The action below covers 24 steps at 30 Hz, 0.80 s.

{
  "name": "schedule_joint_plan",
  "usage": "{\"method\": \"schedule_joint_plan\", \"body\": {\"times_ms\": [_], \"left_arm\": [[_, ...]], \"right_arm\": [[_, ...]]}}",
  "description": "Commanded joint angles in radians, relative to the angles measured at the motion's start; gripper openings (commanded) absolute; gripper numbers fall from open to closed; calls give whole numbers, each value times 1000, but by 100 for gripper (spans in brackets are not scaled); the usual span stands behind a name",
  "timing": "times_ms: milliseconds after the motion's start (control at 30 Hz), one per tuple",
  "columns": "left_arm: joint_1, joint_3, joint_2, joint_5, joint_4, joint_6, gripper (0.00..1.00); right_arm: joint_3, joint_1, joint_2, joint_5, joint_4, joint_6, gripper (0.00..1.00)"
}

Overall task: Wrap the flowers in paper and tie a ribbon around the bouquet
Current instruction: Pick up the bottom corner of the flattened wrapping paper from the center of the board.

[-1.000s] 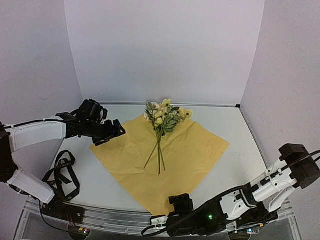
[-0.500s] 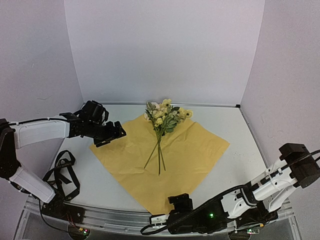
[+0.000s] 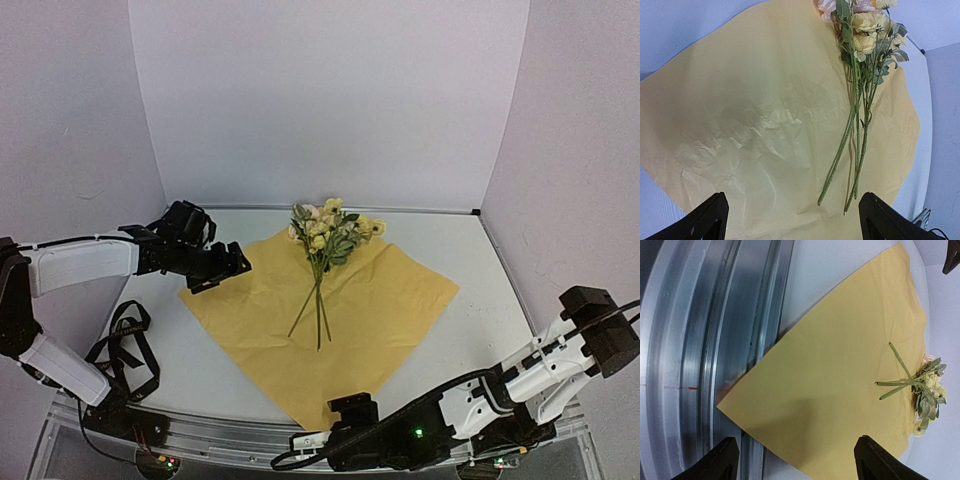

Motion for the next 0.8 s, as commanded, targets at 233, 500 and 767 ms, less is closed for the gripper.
{"method": "schedule_joint_plan", "body": {"times_ms": [233,500,767], "left_arm": [[16,37,-12,11,13,10,93],[18,42,-3,14,11,11,93],[21,54,12,20,15,16,92]], "right_arm": [[67,7,78,-13,-16,55,74],[78,7,100,22,-1,55,52],[86,-1,75,29,1,52,20]]}}
